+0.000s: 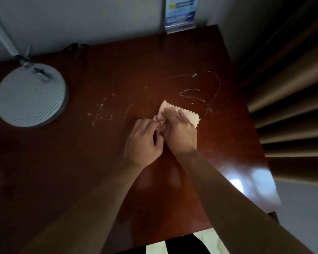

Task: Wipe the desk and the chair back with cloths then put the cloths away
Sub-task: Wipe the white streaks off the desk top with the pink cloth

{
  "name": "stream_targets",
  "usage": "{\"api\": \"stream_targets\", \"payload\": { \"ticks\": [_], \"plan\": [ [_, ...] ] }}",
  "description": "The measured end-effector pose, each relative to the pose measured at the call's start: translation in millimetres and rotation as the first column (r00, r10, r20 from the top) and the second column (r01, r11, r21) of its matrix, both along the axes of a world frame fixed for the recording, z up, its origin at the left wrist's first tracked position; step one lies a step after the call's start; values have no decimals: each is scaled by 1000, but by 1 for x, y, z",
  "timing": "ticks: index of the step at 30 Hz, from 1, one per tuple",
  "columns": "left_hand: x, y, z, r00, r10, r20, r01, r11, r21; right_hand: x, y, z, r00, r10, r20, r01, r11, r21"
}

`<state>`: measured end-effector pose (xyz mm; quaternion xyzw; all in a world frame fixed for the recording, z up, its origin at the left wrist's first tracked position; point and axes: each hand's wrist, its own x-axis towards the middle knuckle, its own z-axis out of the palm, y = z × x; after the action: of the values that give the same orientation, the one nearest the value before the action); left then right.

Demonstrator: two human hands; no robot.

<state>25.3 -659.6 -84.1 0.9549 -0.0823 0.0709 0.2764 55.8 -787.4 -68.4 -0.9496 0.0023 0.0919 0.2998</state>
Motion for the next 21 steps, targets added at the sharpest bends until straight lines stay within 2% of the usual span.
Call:
{"api": "stream_targets", "payload": {
  "ticks": [3, 6, 11, 14, 17, 21],
  "plan": [
    [18, -45, 1, 998, -64, -10, 65, 997, 50, 12, -46, -4, 994, -87, 66, 88, 996, -17],
    [35, -95, 6, 991, -115, -68, 121, 988, 94, 18, -93, -5, 985, -158, 65, 161, 986, -43],
    [39, -145, 11, 974, -193, -120, 203, 976, 81, 20, -135, 2, 961, -262, 91, 264, 964, -11],
    [30, -145, 10, 978, -184, -98, 187, 982, 19, 7, -135, 1, 943, -297, 149, 295, 955, 37],
    [19, -128, 5, 984, -155, -84, 154, 988, -15, -24, -126, -10, 942, -222, 253, 240, 970, -41],
    [11, -123, 4, 985, 39, -168, -66, 985, -157, -56, -114, -25, 904, -102, 415, 169, 977, -127]
  ]
}}
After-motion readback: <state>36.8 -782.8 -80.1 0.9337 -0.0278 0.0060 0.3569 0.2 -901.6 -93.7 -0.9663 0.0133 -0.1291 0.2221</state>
